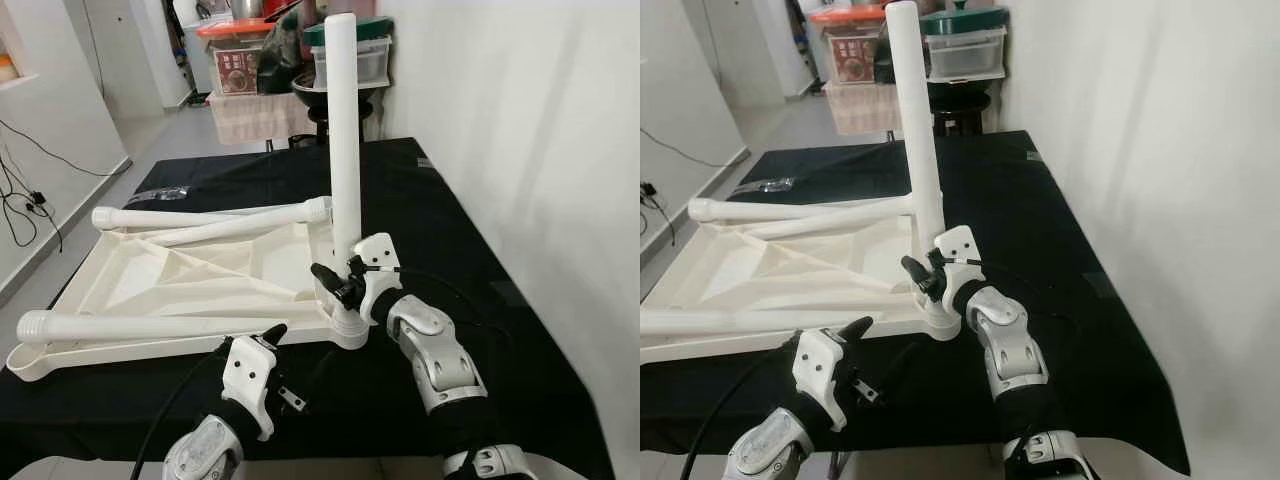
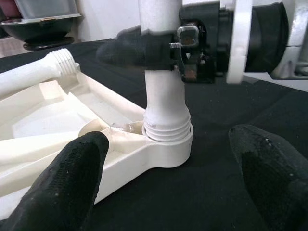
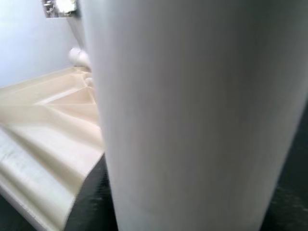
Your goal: Building children table
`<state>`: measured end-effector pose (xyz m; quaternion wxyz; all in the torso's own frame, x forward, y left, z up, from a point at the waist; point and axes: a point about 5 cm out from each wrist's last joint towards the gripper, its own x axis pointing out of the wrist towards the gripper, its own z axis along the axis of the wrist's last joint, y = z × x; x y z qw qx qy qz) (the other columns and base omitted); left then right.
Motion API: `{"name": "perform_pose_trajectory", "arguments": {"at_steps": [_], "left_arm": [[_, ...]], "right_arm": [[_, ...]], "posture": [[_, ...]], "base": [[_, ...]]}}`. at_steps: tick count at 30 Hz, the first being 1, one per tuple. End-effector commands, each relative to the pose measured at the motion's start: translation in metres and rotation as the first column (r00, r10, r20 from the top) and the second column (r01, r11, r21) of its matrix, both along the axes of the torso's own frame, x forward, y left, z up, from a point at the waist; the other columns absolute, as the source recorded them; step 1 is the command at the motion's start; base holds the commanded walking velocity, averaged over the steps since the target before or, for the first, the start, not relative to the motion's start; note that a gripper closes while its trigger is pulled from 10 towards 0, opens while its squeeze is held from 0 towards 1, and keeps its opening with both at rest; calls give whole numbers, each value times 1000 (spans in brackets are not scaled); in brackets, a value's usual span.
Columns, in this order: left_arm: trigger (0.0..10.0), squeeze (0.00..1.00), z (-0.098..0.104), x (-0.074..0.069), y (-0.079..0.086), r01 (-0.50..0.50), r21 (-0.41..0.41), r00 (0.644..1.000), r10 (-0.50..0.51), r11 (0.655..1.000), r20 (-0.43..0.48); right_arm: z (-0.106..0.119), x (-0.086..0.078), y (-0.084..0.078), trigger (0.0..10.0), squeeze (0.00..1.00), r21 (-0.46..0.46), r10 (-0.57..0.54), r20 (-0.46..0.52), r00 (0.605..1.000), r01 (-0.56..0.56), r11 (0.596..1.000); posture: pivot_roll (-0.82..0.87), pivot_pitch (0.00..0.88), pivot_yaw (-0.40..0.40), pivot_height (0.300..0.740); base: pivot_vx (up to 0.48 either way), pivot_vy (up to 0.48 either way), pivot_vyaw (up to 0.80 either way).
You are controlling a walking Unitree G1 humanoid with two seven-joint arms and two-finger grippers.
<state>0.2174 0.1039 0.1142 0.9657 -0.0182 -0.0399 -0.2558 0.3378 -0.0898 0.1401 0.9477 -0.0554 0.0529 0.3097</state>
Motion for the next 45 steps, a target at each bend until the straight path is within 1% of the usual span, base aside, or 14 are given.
{"name": "perform_pose_trajectory", "arguments": {"at_steps": [1,7,11,12,14,15,20,21,22,23,35,41,42,45], "left_arm": [[10000,0,1,1,2,-2,6,1000,2,1000,-4],[10000,0,1,3,2,11,7,1000,-11,1000,-8],[10000,0,1,5,2,16,7,1000,-16,1000,-12],[10000,0,1,5,2,17,8,1000,-17,1000,-13],[10000,0,1,5,2,17,8,1000,-17,1000,-14],[10000,0,1,6,2,17,9,1000,-17,1000,-13],[10000,0,1,6,2,17,13,1000,-17,1000,-12],[10000,0,1,7,2,17,13,1000,-17,1000,-12],[10000,0,1,7,2,17,14,1000,-16,1000,-12],[10000,0,2,6,1,17,14,1000,-17,1000,-11],[10000,0,3,5,0,22,8,1000,-22,1000,-12],[10000,0,5,1,3,24,3,1000,-24,1000,-12],[10000,0,5,1,5,25,5,1000,-24,1000,-13],[10000,0,5,1,5,30,3,999,-30,1000,-17]], "right_arm": [[-12,-1,3,10000,1000,16,101,-100,990,-100,995],[20,9,10,10000,1000,88,311,6,950,-310,946],[54,15,9,10000,1000,74,530,113,840,-539,839],[56,15,9,10000,439,58,588,107,802,-595,801],[55,14,9,10000,439,47,634,91,768,-639,768],[54,14,10,10000,0,43,675,65,735,-678,734],[51,19,10,10000,0,41,767,-18,641,-766,641],[50,19,10,8627,0,44,770,-20,637,-769,638],[49,21,10,3294,0,51,755,-28,655,-754,655],[47,23,10,0,0,58,737,-41,674,-735,676],[34,27,0,0,0,59,665,-41,746,-663,747],[10,20,-19,0,0,3,469,-49,882,-469,883],[-3,33,-27,0,0,16,-310,-48,949,311,950],[-15,11,-9,0,0,49,-301,-98,948,307,950]], "posture": [[-23,10,45,740],[-25,6,55,740],[-19,0,60,740],[-18,0,61,740],[-16,0,62,740],[-12,0,60,740],[-3,0,57,740],[-3,0,57,740],[-3,0,57,740],[-1,0,58,740],[-5,1,59,740],[-19,27,61,740],[-32,38,63,740],[-30,55,68,740]], "base": [[0,0,0],[0,0,0],[0,0,0],[0,0,0],[0,0,0],[0,0,0],[0,0,0],[0,0,0],[0,0,0],[0,0,0],[0,0,0],[0,0,0],[0,0,0],[0,0,0]]}}
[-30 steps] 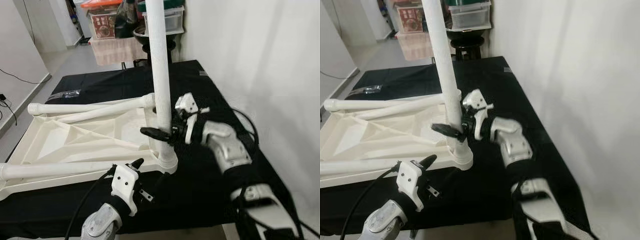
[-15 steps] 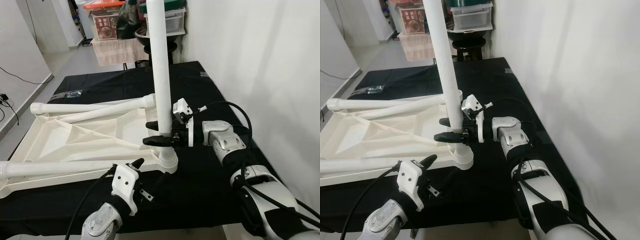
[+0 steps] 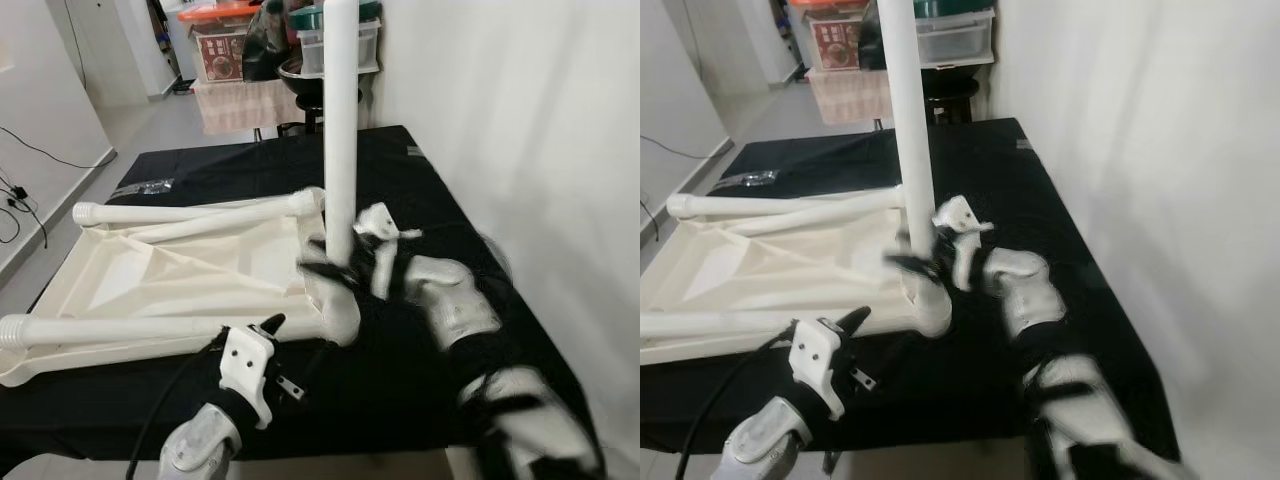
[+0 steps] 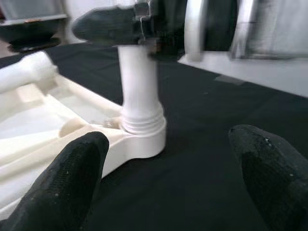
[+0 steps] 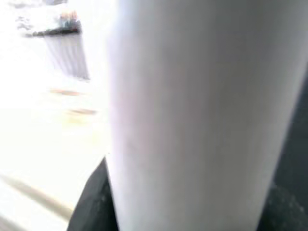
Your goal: Building children table
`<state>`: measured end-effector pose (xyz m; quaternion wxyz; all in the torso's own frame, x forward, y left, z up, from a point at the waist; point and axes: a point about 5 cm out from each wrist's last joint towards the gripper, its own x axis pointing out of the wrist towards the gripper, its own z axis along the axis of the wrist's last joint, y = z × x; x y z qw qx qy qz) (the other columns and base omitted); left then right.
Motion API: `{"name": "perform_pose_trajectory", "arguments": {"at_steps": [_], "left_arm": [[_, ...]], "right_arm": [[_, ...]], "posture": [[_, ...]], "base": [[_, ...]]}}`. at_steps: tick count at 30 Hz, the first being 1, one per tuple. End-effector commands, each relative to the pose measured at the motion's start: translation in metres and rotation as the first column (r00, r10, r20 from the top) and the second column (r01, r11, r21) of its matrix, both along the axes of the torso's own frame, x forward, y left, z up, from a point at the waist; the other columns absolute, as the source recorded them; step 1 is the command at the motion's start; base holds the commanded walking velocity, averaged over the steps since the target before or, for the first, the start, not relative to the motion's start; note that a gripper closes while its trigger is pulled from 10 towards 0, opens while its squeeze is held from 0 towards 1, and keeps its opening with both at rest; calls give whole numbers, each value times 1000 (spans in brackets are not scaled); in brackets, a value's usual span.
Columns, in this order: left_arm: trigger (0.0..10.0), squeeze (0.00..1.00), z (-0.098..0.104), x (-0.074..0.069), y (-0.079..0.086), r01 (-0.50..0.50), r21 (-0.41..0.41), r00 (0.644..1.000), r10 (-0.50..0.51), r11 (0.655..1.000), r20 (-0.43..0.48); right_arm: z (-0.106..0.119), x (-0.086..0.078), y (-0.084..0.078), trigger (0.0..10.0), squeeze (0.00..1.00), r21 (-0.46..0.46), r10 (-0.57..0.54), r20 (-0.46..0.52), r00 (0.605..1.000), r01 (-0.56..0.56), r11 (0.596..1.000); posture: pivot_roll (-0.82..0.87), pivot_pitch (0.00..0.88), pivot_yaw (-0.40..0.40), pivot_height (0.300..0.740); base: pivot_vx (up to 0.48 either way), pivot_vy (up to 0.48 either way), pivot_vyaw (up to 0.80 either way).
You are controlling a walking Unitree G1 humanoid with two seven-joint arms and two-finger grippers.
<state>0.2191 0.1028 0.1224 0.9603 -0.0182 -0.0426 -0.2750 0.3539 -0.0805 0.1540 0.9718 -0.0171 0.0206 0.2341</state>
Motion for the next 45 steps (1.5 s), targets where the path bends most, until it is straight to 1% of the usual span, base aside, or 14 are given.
{"name": "perform_pose_trajectory", "arguments": {"at_steps": [1,3,8,9,12,13,15,21,22,23,26,34,36,45], "left_arm": [[10000,0,-4,-1,6,-5,4,1000,5,1000,-27],[10000,0,-4,0,5,0,4,1000,0,1000,-30],[10000,0,-3,0,5,-19,3,1000,19,1000,-23],[10000,0,-3,0,6,-29,0,999,29,1000,-21],[10000,0,-2,0,7,-38,-3,999,37,999,-21],[10000,0,-3,1,6,-35,-2,999,35,999,-21],[10000,0,-3,1,6,-24,0,999,24,1000,-24],[10000,0,-4,2,5,-16,0,1000,16,1000,-27],[10000,0,-4,2,5,-16,0,1000,16,1000,-27],[10000,0,-4,2,5,-15,1,1000,15,1000,-27],[10000,0,-5,3,4,-15,2,1000,15,1000,-28],[10000,0,-5,3,4,-17,3,999,17,1000,-28],[10000,0,-6,3,4,-19,3,999,19,1000,-28],[10000,0,-6,3,2,-12,0,999,12,1000,-31]], "right_arm": [[-31,-22,0,0,0,-34,-6,-125,992,2,999],[-32,-29,14,0,0,-26,189,-128,974,-193,981],[-29,-14,6,0,0,-9,113,-159,981,-116,993],[-27,-16,6,5686,0,-27,94,-159,983,-100,995],[-24,-18,7,5686,0,-52,64,-155,986,-73,996],[-21,-17,8,10000,780,-45,90,-143,986,-97,994],[-11,-14,10,10000,1000,1,146,-132,981,-147,989],[17,-6,18,10000,1000,76,295,-65,953,-290,954],[26,-4,20,10000,761,57,391,-18,920,-389,919],[32,-3,21,10000,0,26,461,18,887,-461,887],[35,0,20,10000,0,-32,666,17,746,-665,746],[28,-2,14,10000,0,-59,792,-63,608,-794,605],[26,2,12,0,0,-44,804,-105,585,-811,584],[17,11,1,0,0,-48,761,-130,636,-770,636]], "posture": [[-54,39,75,740],[-20,36,51,740],[-24,31,51,740],[-21,33,49,740],[-21,33,49,740],[-23,27,49,740],[-24,27,49,740],[-23,17,53,740],[-22,14,54,740],[-22,14,54,740],[-14,4,54,740],[-3,0,50,740],[-1,0,50,740],[-6,0,54,740]], "base": [[0,0,0],[0,0,0],[0,0,0],[0,0,0],[0,0,0],[0,0,0],[0,0,0],[0,0,0],[0,0,0],[0,0,0],[0,0,0],[0,0,0],[0,0,0],[0,0,0]]}}
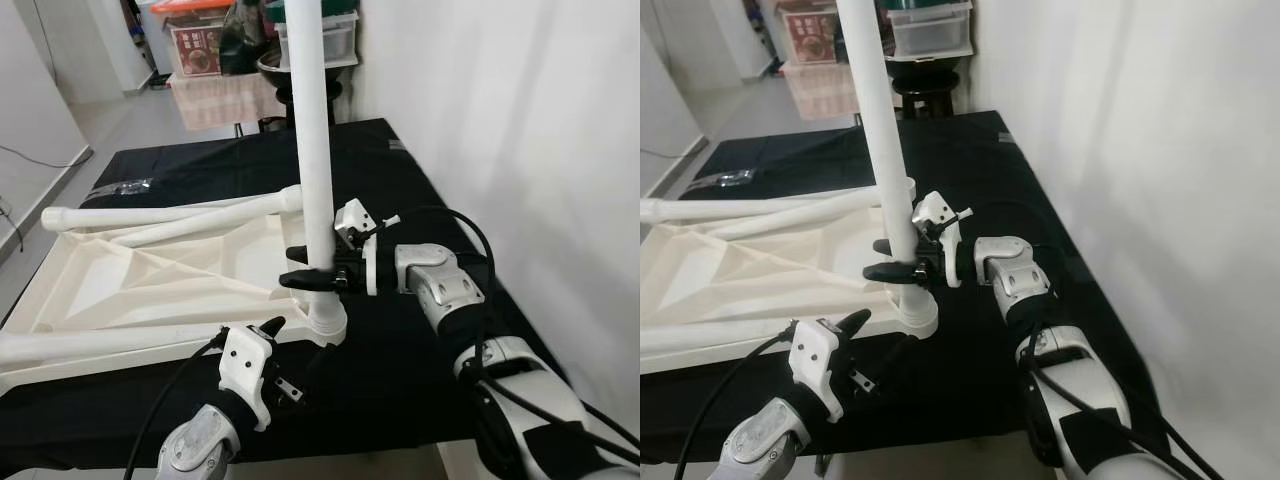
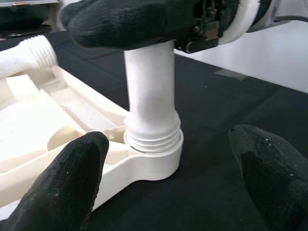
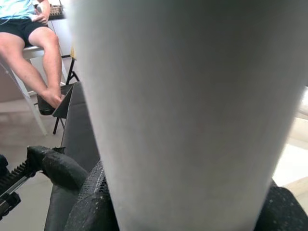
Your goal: Building children table
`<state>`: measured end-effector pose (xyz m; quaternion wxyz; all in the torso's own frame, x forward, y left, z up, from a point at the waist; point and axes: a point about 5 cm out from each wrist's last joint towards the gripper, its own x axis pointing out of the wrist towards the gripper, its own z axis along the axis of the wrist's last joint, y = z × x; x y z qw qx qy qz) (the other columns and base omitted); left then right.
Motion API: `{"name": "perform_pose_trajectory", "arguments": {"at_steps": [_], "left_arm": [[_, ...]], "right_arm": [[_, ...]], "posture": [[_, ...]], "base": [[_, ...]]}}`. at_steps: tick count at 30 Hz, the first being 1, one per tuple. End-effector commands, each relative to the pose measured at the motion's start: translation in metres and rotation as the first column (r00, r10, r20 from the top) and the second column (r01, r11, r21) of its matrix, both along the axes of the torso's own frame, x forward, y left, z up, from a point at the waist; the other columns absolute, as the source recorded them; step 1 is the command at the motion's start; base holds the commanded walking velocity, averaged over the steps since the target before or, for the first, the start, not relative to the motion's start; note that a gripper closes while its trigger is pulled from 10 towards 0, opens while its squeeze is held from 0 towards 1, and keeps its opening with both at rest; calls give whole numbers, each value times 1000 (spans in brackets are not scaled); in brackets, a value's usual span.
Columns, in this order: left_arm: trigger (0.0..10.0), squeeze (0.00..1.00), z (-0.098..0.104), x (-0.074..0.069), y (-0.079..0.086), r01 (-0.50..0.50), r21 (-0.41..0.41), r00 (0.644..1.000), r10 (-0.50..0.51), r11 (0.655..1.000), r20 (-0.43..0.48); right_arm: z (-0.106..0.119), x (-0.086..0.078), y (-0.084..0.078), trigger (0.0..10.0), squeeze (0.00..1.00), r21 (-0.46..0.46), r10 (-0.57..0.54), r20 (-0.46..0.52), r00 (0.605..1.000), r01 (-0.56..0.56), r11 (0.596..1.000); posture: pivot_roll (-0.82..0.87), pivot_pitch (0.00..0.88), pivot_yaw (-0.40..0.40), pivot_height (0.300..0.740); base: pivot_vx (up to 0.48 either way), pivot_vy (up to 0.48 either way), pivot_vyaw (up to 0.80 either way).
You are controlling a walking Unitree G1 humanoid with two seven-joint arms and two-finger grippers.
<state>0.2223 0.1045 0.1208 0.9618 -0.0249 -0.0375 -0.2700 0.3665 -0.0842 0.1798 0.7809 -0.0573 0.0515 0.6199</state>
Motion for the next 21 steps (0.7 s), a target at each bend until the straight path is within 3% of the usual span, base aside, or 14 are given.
{"name": "perform_pose_trajectory", "arguments": {"at_steps": [1,4,8,9,10,11,12,14,18,20,21], "left_arm": [[10000,0,-4,-1,1,-2,11,1000,2,1000,-17],[10000,0,-3,-2,0,-3,8,1000,3,1000,-15],[10000,0,-3,-2,0,-3,8,1000,3,1000,-15],[10000,0,-2,-3,1,-4,8,1000,4,1000,-14],[10000,0,-2,-3,3,-5,7,1000,5,1000,-15],[10000,0,-2,-4,4,-6,7,1000,6,1000,-16],[10000,0,-2,-3,5,-2,7,1000,2,1000,-18],[10000,0,-2,-3,4,4,8,1000,-4,1000,-20],[10000,0,-2,-3,3,15,12,1000,-15,1000,-21],[10000,0,-1,-4,4,2,10,1000,-2,1000,-18],[10000,0,-1,-4,4,-10,7,1000,11,1000,-16]], "right_arm": [[-9,-2,4,0,0,-29,8,-26,1000,-9,1000],[-28,-4,-6,0,0,-54,-135,-17,991,134,989],[-31,-5,-6,0,0,-61,-155,-15,988,153,986],[-41,-4,-5,0,0,-91,-291,-11,957,289,953],[-49,-14,11,0,0,-47,-495,-35,868,493,868],[-53,-24,15,0,0,-25,-645,-67,761,645,764],[-56,-28,13,0,0,-35,-721,-78,689,721,692],[-57,-26,12,0,0,-41,-738,-81,670,737,674],[-54,-15,10,0,0,-32,-732,-33,681,731,682],[-52,-12,11,0,0,-21,-746,-47,665,746,666],[-51,-12,12,745,0,-31,-751,-35,659,751,660]], "posture": [[-6,0,54,740],[-6,8,48,740],[-6,8,48,740],[-13,22,43,740],[-30,43,64,740],[-37,41,68,740],[-49,30,73,740],[-42,29,69,740],[-21,30,52,740],[-18,33,53,740],[-16,34,51,740]], "base": [[0,0,0],[0,0,0],[0,0,0],[0,0,0],[0,0,0],[0,0,0],[0,0,0],[0,0,0],[0,0,0],[0,0,0],[0,0,0]]}}
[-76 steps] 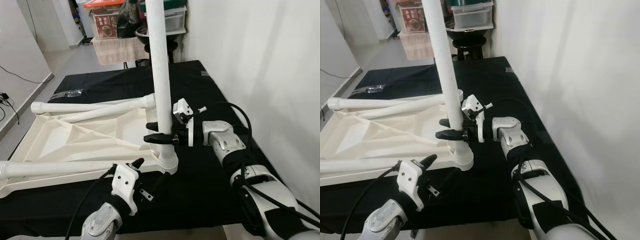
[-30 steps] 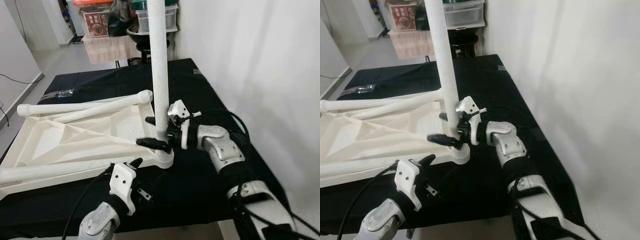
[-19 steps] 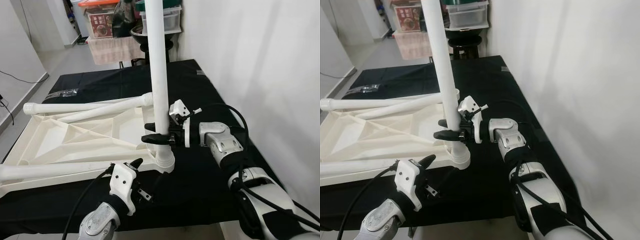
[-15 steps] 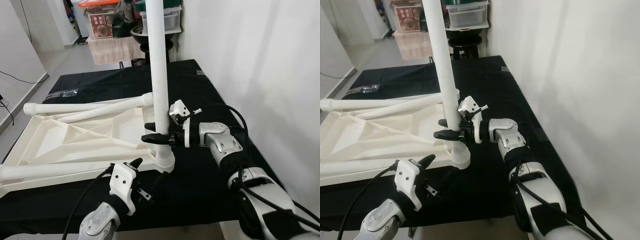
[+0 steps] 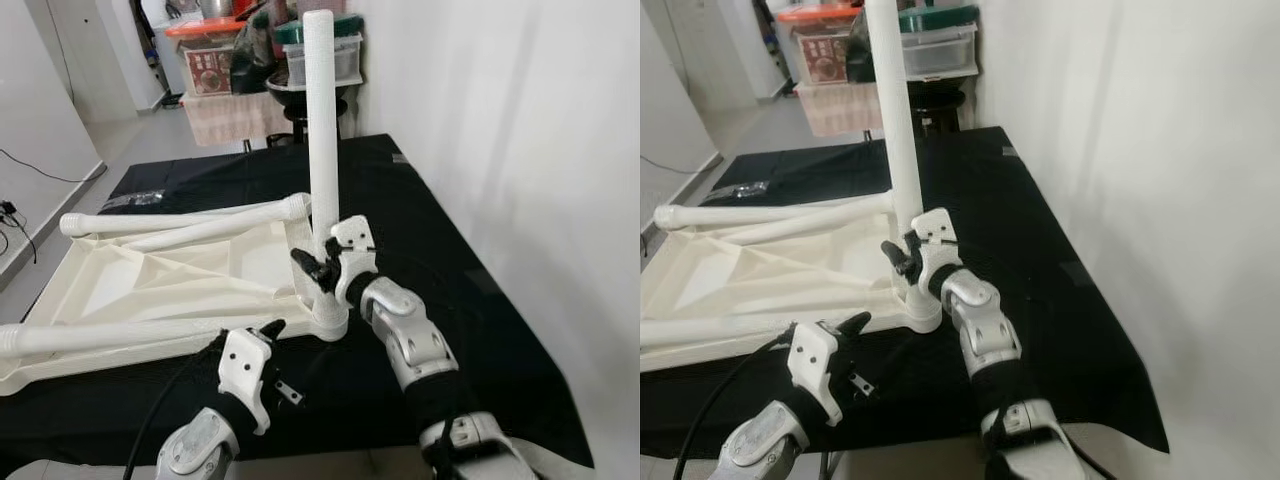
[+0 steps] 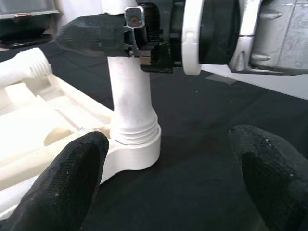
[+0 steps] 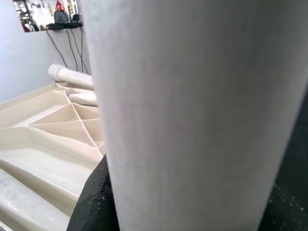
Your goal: Building children table
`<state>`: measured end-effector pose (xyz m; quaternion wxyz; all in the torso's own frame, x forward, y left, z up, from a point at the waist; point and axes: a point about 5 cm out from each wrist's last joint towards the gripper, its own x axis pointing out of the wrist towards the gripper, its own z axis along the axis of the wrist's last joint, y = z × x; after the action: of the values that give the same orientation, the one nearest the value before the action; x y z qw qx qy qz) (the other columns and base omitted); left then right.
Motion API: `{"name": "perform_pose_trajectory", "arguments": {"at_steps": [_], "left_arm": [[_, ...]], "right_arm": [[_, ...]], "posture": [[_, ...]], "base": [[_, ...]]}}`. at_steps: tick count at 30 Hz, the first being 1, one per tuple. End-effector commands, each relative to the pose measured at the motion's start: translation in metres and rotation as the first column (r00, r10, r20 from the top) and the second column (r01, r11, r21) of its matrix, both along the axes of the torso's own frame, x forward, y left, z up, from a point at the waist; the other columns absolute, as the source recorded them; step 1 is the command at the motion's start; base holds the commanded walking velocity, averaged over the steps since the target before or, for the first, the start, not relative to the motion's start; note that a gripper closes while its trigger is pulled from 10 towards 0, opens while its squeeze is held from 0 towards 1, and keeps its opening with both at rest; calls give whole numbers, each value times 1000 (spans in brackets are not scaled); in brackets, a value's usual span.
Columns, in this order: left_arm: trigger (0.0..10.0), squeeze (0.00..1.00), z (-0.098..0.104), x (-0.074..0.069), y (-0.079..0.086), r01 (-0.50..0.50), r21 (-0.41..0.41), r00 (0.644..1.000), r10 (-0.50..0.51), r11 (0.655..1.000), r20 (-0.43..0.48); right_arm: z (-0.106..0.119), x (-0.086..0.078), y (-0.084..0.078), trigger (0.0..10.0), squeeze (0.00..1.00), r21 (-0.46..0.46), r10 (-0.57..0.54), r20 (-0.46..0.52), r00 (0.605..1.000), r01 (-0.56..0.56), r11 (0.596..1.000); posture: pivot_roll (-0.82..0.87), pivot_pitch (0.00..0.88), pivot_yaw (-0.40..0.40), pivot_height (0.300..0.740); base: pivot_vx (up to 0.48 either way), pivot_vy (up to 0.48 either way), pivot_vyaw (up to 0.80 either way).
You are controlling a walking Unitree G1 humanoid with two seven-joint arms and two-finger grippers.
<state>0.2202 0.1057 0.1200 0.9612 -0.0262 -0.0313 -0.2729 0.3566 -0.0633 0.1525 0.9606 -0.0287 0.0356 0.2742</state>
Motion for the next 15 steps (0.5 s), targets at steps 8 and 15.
{"name": "perform_pose_trajectory", "arguments": {"at_steps": [8,15], "left_arm": [[10000,0,-1,0,3,-12,1,1000,12,1000,-8],[10000,0,-1,1,2,-8,0,1000,8,1000,-10]], "right_arm": [[7,0,1,10000,1000,77,119,-46,992,-116,990],[36,6,1,10000,1000,24,480,64,875,-482,876]], "posture": [[-14,32,51,740],[-16,15,52,740]], "base": [[0,0,0],[0,0,0]]}}
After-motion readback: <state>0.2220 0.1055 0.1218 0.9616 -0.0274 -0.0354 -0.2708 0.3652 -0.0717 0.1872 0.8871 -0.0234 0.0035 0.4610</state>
